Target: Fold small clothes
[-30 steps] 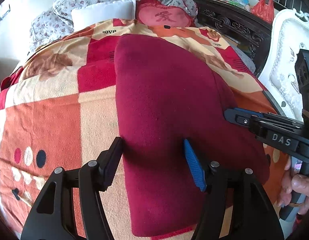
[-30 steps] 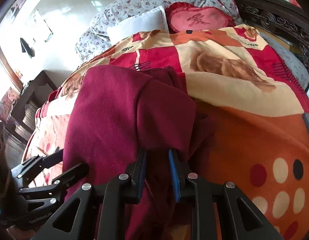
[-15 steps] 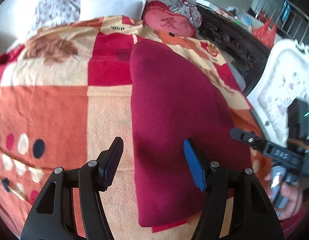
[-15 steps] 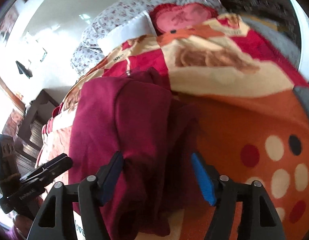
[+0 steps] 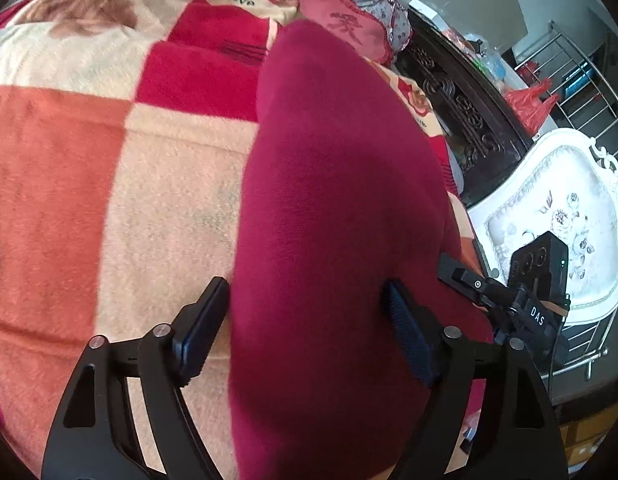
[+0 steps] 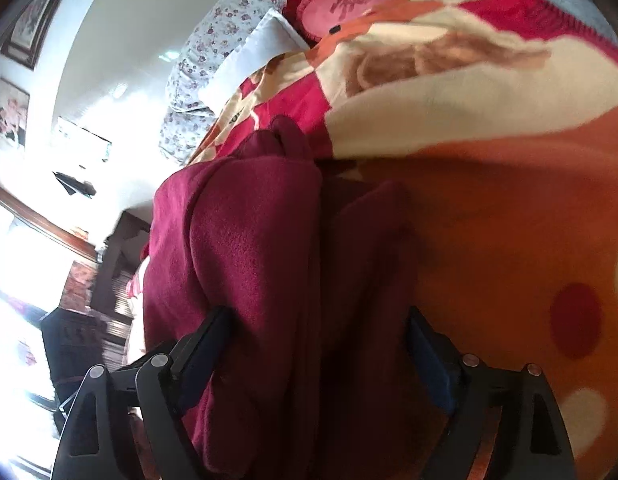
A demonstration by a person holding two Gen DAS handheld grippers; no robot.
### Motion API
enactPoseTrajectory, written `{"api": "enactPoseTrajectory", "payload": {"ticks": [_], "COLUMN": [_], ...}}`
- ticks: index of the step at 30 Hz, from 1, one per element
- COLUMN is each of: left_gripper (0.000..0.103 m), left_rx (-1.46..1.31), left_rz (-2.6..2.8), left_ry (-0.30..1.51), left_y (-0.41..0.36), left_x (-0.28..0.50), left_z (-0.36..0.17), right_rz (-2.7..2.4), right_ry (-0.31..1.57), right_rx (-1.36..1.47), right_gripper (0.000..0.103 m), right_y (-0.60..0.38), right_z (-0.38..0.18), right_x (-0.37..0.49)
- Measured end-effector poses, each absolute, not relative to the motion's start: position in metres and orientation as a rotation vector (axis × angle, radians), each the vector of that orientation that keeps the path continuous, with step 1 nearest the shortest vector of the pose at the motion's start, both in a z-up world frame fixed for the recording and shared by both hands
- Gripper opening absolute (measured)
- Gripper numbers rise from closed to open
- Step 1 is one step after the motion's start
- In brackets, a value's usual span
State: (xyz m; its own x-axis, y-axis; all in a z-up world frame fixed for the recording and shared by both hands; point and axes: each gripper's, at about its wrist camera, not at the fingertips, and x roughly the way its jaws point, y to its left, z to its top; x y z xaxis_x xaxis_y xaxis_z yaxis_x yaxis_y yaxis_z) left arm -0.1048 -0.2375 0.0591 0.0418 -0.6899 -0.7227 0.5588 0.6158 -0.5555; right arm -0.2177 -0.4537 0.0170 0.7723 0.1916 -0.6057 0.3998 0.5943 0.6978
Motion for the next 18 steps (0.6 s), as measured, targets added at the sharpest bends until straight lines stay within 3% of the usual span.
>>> {"api": "enactPoseTrajectory", "payload": {"ticks": [3, 5, 8, 11, 18], "left_gripper": [0.083, 0.076, 0.064, 0.05, 0.048], "left_rx": [-0.116, -0.08, -0.06, -0.063, -0.058], "left_rz": [-0.972, -0.979, -0.986, -1.008, -1.014], "left_ry": [1.183, 1.166, 1.131, 1.115, 1.091], "left_y": [-0.244, -0.248, -0.246, -0.239, -0.208], "left_x": [-0.107, -0.112, -0.118, -0.121, -0.135], "left_z": [0.06, 0.063, 0.072, 0.08, 0.107], "right_rz": [-0.106, -0.108, -0.117, -0.116, -0.063], "right_ry": [0.673, 0.669, 0.673, 0.662, 0.638], "right_rx": [0.964, 0.929, 0.875, 0.838, 0.81], "right_gripper": [0.08, 0.065, 0.051, 0.047, 0.046], "right_y": [-0.45, -0.445, -0.437, -0.428, -0.395], "right_z": [0.015, 0.022, 0.036, 0.053, 0.086], "right_x": [-0.217, -0.218, -0.22, -0.223, -0.232]}}
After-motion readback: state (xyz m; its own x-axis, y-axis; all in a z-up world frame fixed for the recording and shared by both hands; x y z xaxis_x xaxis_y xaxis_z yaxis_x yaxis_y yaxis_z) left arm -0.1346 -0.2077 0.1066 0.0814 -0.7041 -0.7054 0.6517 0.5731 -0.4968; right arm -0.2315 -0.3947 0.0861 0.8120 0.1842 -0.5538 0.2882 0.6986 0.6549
